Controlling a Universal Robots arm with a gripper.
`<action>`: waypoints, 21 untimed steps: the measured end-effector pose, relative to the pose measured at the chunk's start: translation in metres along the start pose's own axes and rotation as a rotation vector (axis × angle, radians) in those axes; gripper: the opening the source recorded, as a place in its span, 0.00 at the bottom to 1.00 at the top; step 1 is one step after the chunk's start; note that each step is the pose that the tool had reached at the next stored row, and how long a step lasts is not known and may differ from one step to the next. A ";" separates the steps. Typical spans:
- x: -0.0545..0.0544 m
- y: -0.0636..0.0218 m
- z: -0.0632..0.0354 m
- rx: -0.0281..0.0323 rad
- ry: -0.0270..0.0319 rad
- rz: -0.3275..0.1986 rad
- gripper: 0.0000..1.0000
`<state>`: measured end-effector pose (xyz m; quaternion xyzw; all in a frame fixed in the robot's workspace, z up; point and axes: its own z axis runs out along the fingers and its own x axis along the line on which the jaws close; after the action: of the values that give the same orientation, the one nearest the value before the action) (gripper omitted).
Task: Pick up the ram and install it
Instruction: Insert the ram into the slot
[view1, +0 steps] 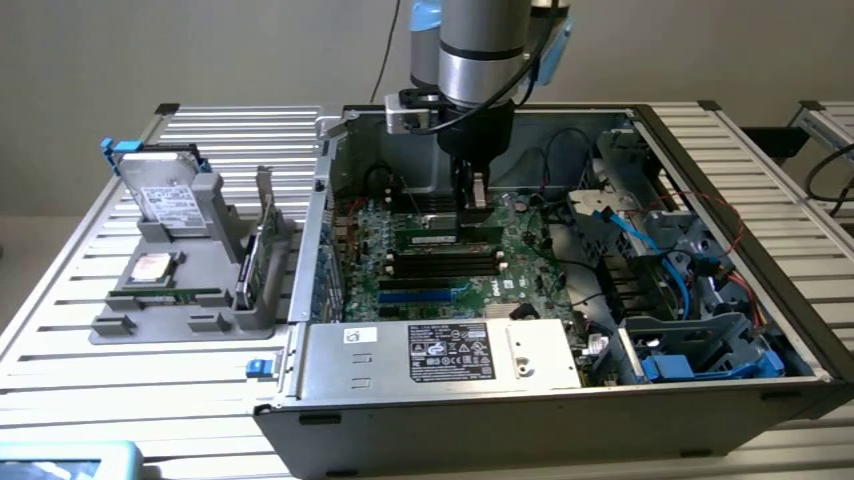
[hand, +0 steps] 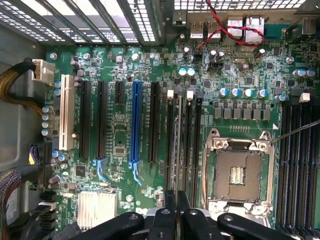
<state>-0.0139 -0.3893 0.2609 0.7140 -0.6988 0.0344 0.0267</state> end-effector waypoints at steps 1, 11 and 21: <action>0.000 0.0000 0.0000 0.0000 0.0000 0.000 0.13; -0.001 0.0000 0.0016 -0.0002 0.0182 0.000 0.13; -0.002 0.0001 0.0139 -0.0002 0.0186 0.000 0.13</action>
<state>-0.0139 -0.3888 0.2469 0.7137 -0.6984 0.0410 0.0332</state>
